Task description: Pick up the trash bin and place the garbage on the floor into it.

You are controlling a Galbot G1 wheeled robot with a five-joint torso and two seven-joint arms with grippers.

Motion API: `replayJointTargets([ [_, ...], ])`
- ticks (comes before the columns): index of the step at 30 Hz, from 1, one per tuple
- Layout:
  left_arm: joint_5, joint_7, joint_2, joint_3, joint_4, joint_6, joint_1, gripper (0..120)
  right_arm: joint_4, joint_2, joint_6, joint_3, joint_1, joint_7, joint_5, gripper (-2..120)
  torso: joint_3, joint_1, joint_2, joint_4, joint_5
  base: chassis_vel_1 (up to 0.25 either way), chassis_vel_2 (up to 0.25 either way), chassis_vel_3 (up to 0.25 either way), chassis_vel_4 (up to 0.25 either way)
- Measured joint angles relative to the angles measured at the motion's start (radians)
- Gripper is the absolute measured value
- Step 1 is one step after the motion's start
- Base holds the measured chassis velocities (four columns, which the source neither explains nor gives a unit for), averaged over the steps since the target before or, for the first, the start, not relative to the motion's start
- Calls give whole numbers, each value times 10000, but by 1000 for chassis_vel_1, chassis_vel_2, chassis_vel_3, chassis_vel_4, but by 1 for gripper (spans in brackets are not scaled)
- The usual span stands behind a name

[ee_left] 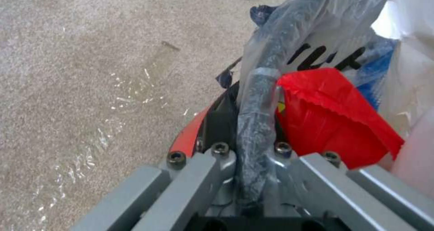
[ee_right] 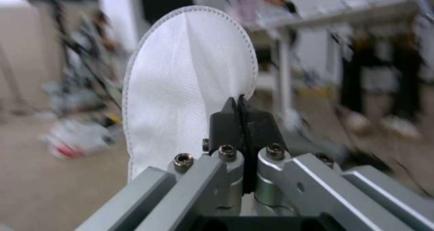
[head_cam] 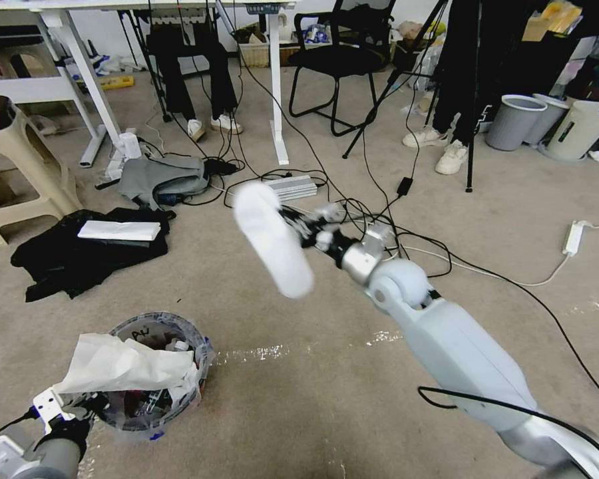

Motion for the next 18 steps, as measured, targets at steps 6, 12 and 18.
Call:
replayJointTargets([
  [6,20,0,0,102,-3,68,-75,1,-56,729,1180,-722,870,-800,868,0,0,0,0,-4,-2,0,0,0,0],
  [12,-28,-5,0,71,-73,113,-82,1,-1054,1517,2197,-1907,2033,-1513,813,0,0,0,0,1,-2,0,0,0,0],
  [18,-76,-11,0,39,-100,118,-139,1,-2271,2017,2890,-2811,2641,-2242,-52,0,0,0,0,0,-2,0,0,0,0],
])
